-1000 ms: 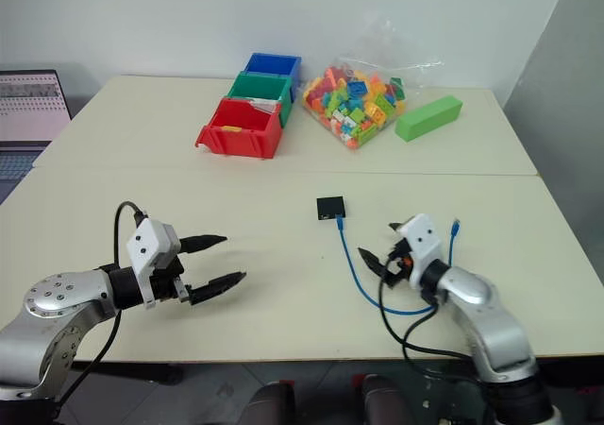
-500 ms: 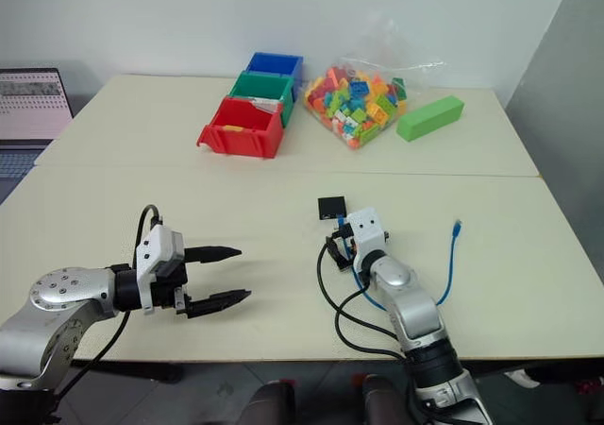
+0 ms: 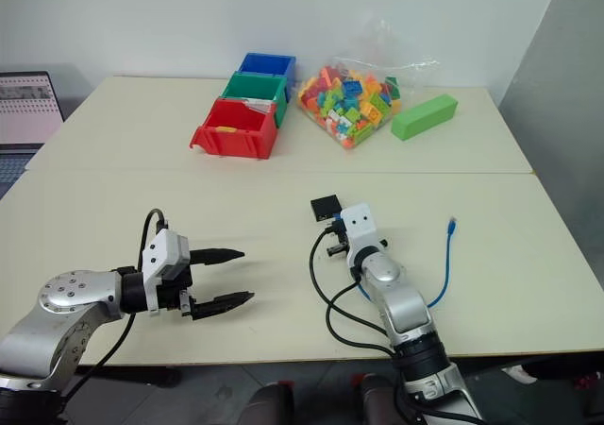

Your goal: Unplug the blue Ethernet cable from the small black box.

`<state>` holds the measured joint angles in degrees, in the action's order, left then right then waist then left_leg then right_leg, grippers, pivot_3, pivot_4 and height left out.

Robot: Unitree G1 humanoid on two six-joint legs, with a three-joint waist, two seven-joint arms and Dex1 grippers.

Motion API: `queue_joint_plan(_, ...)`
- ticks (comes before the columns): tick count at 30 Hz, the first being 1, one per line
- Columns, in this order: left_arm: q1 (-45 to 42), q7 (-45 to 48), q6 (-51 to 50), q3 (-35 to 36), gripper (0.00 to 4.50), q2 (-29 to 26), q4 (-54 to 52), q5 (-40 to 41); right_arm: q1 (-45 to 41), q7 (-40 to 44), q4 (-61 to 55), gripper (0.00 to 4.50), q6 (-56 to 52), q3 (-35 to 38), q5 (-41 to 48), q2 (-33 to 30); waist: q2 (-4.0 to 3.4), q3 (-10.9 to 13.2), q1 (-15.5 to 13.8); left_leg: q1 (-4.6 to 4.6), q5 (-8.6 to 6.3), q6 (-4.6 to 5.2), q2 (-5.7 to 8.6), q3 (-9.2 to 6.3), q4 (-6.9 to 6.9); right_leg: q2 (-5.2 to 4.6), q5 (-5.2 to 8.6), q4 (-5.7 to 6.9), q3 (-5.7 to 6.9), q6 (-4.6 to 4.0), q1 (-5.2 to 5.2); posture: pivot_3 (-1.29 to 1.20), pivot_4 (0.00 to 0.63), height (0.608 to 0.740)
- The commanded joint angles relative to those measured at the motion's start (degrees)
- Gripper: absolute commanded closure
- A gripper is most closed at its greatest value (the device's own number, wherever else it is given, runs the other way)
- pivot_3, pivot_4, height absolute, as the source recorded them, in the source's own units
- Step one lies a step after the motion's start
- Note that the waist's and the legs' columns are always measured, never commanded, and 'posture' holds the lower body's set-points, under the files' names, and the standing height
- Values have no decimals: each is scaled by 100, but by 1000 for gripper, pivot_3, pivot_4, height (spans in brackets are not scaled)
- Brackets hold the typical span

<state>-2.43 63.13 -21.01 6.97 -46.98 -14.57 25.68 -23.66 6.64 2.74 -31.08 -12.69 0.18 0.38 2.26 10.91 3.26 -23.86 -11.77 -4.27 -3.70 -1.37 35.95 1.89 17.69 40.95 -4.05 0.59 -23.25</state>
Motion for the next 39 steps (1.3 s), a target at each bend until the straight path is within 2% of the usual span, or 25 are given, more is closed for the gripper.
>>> queue_joint_plan(1, -74, -27, 56, 48, 0, 55, 46, 57, -32, 228, -113, 4490, 134, -43, -120, -250, 0, 0, -1, 0, 0, 0, 0, 0, 0, 0, 0, 0, 0, 0, 0, 0, 150, 740)
queue_joint_plan(5, -265, -192, -352, 180, 0, 309, 303, 432, -40, 1032, -478, 4490, 622, -370, -302, -1039, 0, 0, -37, -2, 0, 0, 4, 0, 1, -3, 1, -2, 2, 2, 1, 0, 150, 740)
queue_joint_plan(8, -627, -288, -1193, 399, 0, 508, 648, 1135, -116, 2053, -744, 4490, 1811, -628, -510, -2115, -1, 2, -67, -6, 0, 0, 7, 1, 4, -4, 7, -4, 7, 15, 1, 0, 150, 740)
queue_joint_plan(10, -831, -199, -1783, 494, 0, 470, 774, 1594, -198, 2554, -787, 4490, 2584, -686, -515, -2573, 0, 4, -47, -5, 0, 1, 2, -1, 5, 0, 7, -5, 9, 15, 1, 0, 150, 740)
queue_joint_plan(15, -1222, 44, -2736, 565, 0, 333, 971, 2279, -470, 3516, -724, 4490, 4307, -758, -357, -3143, -1, 4, 39, 2, 0, 1, 0, 2, 1, 8, 7, 1, 17, 15, -1, 0, 150, 740)
queue_joint_plan(23, -1625, 78, -3435, 373, 0, 379, 737, 2699, -756, 4339, -781, 4490, 5271, -799, -122, -3206, -1, 4, -12, 0, 0, 0, 2, -2, 7, 4, -2, 1, 19, 0, 3, 0, 150, 740)
queue_joint_plan(34, -1678, -76, -3646, 221, 0, 523, 547, 2754, -875, 4513, -807, 4490, 5325, -731, -142, -3122, -1, 4, -44, -1, 1, 0, 4, -4, 8, 1, -6, 2, 15, -8, 4, 0, 150, 740)
queue_joint_plan(37, -1748, -119, -3614, 214, 499, 634, 667, 2724, -833, 4501, -896, 4500, 5308, -771, -195, -3108, -1, 4, -53, -1, 1, 0, 4, -4, 9, 0, -6, 2, 15, -8, 4, 0, 150, 740)
queue_joint_plan(39, -1750, -84, -3620, 196, 992, 670, 655, 2737, -819, 4497, -936, 4500, 5294, -782, -211, -3103, -1, 4, -51, -1, 1, 0, 4, -3, 9, 1, -6, 2, 15, -8, 4, 0, 150, 740)
